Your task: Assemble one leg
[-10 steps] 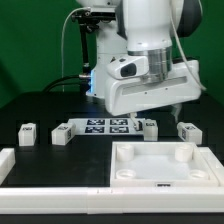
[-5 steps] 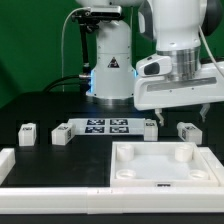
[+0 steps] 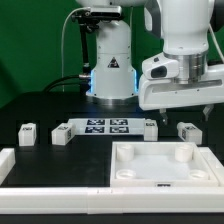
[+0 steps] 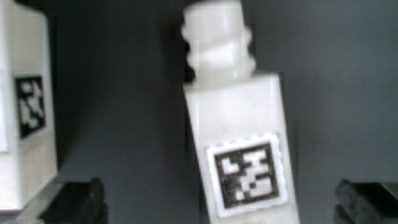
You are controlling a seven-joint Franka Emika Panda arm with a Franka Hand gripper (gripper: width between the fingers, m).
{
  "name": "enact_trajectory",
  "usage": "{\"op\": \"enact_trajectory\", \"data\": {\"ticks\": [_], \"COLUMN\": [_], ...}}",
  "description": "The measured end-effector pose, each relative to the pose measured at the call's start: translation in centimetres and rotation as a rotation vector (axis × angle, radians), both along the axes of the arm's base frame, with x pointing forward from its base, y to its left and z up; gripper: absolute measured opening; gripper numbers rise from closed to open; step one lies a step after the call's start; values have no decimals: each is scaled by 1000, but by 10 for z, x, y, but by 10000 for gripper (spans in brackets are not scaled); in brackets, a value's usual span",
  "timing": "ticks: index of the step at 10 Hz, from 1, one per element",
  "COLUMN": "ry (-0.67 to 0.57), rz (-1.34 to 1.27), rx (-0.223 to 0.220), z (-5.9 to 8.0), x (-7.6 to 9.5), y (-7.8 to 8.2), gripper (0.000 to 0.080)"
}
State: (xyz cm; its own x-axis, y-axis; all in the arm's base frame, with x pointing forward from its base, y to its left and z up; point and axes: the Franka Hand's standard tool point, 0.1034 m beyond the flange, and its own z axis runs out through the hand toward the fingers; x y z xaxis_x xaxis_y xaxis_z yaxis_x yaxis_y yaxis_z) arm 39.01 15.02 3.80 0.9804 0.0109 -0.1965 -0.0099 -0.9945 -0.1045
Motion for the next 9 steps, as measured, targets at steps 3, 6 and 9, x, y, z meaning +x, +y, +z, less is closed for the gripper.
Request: {"op": "enact_trajectory", "data": {"ticks": [3, 6, 9], "ry": [328, 538, 685], "rz": [29, 39, 59], "rx": [-9, -4, 9], "z": [1, -9, -16], "x": [-13, -16, -15], "y": [6, 12, 14], "gripper": [649, 649, 649]}}
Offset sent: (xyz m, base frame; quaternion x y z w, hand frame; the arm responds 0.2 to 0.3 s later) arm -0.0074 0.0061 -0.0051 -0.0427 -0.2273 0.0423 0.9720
